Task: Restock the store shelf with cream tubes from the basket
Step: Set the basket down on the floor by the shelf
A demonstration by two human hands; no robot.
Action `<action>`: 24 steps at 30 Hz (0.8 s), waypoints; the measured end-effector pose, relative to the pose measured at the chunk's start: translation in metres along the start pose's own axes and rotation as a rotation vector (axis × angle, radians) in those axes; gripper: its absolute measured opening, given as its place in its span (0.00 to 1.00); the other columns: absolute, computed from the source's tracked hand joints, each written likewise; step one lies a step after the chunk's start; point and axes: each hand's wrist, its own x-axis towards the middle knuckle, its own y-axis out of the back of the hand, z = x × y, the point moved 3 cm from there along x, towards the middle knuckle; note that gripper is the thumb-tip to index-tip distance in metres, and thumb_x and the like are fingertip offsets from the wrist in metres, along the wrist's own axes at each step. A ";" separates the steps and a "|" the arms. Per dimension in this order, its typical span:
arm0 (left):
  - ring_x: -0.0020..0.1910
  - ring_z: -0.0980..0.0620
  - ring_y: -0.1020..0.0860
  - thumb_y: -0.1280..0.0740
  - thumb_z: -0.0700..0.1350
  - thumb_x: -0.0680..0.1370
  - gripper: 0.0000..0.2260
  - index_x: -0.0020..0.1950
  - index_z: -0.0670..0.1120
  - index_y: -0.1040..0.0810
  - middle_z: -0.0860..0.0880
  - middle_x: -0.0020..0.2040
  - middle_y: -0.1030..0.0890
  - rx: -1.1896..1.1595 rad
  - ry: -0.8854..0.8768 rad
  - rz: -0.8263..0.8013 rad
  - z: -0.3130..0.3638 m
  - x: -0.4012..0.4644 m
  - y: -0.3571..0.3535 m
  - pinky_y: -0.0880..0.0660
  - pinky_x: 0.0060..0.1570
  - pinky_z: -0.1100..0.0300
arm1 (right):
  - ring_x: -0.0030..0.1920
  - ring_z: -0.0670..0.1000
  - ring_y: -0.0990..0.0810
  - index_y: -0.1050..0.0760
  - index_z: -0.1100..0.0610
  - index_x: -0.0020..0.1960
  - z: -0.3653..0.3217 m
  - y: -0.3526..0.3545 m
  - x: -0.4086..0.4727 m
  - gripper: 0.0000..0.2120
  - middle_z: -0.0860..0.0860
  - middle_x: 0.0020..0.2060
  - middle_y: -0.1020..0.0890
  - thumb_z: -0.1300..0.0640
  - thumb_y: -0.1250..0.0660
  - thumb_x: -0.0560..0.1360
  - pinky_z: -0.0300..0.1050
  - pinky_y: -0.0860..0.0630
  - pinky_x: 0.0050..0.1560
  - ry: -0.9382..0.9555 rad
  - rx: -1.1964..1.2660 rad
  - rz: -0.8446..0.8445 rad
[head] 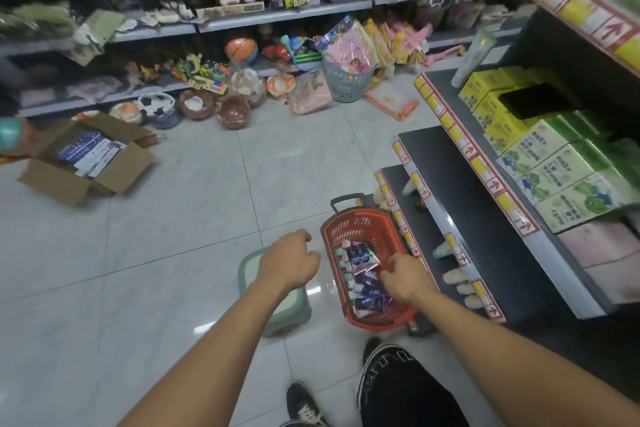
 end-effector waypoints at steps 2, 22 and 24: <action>0.59 0.44 0.18 0.38 0.49 0.79 0.24 0.75 0.49 0.27 0.50 0.66 0.18 0.028 -0.002 -0.015 0.005 0.003 0.004 0.21 0.59 0.51 | 0.38 0.46 0.20 0.24 0.54 0.55 0.006 -0.001 -0.001 0.08 0.48 0.44 0.20 0.53 0.34 0.79 0.42 0.22 0.35 -0.015 0.000 -0.009; 0.58 0.44 0.18 0.37 0.55 0.82 0.18 0.66 0.47 0.21 0.46 0.62 0.16 0.517 -0.288 -0.281 0.195 0.172 -0.018 0.20 0.59 0.50 | 0.39 0.48 0.23 0.20 0.53 0.54 0.066 0.043 0.089 0.07 0.50 0.46 0.18 0.51 0.34 0.81 0.39 0.35 0.32 -0.242 0.363 -0.033; 0.59 0.43 0.18 0.37 0.55 0.82 0.18 0.66 0.47 0.22 0.45 0.62 0.16 0.547 -0.312 -0.311 0.209 0.182 -0.022 0.20 0.58 0.50 | 0.39 0.48 0.22 0.20 0.53 0.54 0.073 0.047 0.094 0.07 0.50 0.46 0.18 0.51 0.34 0.81 0.39 0.35 0.32 -0.266 0.382 -0.028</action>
